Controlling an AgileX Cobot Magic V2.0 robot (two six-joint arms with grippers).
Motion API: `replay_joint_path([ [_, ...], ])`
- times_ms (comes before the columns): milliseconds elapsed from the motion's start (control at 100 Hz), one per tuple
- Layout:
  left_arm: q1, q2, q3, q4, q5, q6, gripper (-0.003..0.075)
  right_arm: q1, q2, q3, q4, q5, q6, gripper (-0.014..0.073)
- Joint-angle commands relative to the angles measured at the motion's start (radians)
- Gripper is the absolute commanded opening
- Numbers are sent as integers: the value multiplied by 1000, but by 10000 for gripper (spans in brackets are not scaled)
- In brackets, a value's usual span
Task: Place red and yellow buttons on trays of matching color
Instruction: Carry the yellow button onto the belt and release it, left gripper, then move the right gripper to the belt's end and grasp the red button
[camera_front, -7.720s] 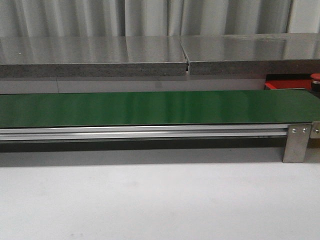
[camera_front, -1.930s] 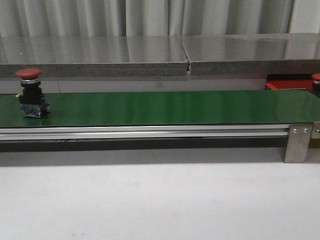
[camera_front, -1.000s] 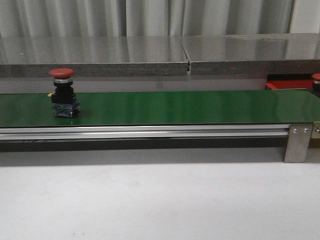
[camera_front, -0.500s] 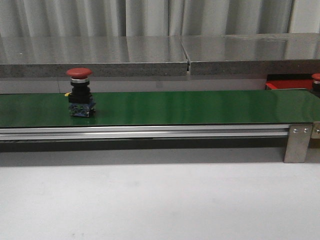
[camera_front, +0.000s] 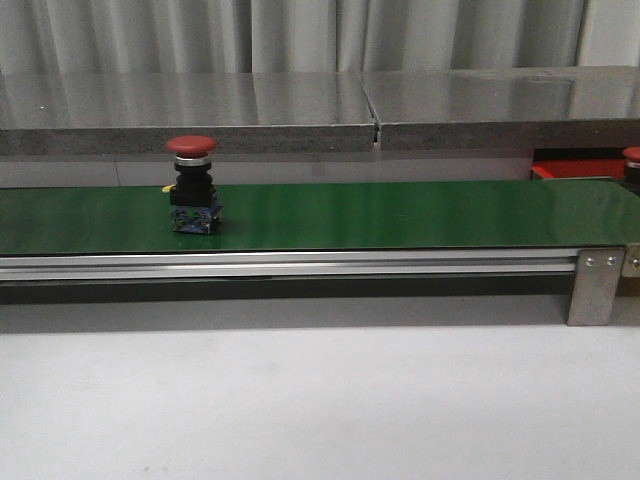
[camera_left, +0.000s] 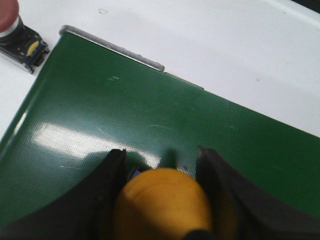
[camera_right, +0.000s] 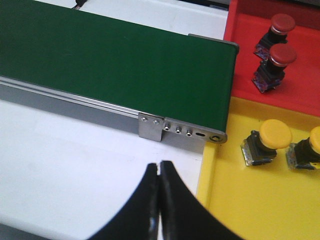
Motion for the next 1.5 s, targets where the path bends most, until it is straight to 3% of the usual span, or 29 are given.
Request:
replay_joint_path([
  [0,-1,-32,-23,3,-47,-7,159,1,-6,-23,17,-55,-10,-68],
  [120,-1,-34,-23,3,-49,-7,458,1,-6,-23,17,-55,-10,-68],
  [130,-1,-34,-23,3,-52,-7,510,1,-6,-23,17,-55,-10,-68],
  [220,-1,-36,-23,3,-56,16,657,1,-6,-23,17,-55,-10,-68],
  [270,-1,-43,-23,3,-58,20,685,1,-6,-23,17,-55,-10,-68],
  [650,-10,-208,-23,1,-95,38,638,1,-6,-23,17,-55,-10,-68],
  [960,-170,-384,-9,14,-70,125,638,1,-6,-23,17,-55,-10,-68],
  [1220,-190,-617,190,7,-143,123,638,1,-6,-23,17,-55,-10,-68],
  [1490,-190,-884,460,-24,-136,123,638,1,-6,-23,17,-55,-10,-68],
])
